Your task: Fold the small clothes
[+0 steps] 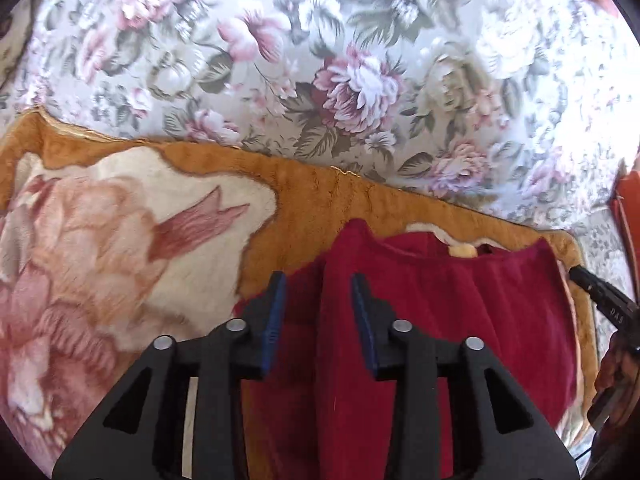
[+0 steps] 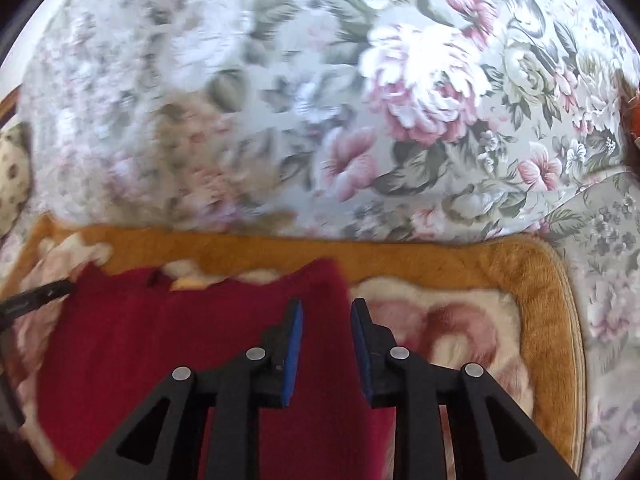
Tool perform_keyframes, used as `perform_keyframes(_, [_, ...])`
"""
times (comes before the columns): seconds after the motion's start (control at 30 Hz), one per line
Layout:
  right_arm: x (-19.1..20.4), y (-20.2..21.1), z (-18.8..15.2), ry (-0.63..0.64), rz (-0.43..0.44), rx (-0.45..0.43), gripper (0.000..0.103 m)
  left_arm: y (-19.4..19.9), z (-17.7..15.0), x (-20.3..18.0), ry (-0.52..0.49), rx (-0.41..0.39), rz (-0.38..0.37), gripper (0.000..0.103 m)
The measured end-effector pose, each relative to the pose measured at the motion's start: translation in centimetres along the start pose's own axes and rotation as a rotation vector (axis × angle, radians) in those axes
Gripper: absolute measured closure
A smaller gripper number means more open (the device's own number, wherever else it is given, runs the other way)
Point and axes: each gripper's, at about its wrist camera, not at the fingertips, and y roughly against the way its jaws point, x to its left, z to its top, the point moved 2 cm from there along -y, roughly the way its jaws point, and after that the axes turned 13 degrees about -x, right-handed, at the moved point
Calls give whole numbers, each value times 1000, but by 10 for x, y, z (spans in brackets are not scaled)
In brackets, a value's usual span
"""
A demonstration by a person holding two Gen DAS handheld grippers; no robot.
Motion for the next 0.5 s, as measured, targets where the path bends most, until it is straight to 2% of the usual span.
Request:
perform_keyframes(0.1, [17,16,-19,37,66,20,80,27,-17,4,23,-16,-28,69])
perform_keyframes(0.2, [28,6,-42,72,53,69,80,45,-41,6,45,-10,-41,69])
perform_keyframes(0.3, [28,-18,-66,45,42,158,79,51,-67,1,55,17,-47,69])
perform_keyframes(0.33, [30,-16,-63,43,37,130,79,54,-75,0,47,18,-40,69])
perform_keyframes(0.4, [36,-12,-54,44,29,152,79,61,-88,-1,31,4,-16,69])
perform_keyframes(0.5, [62,-1,-34,31,113,115,79,72,-98,5,60,-22,-11,69])
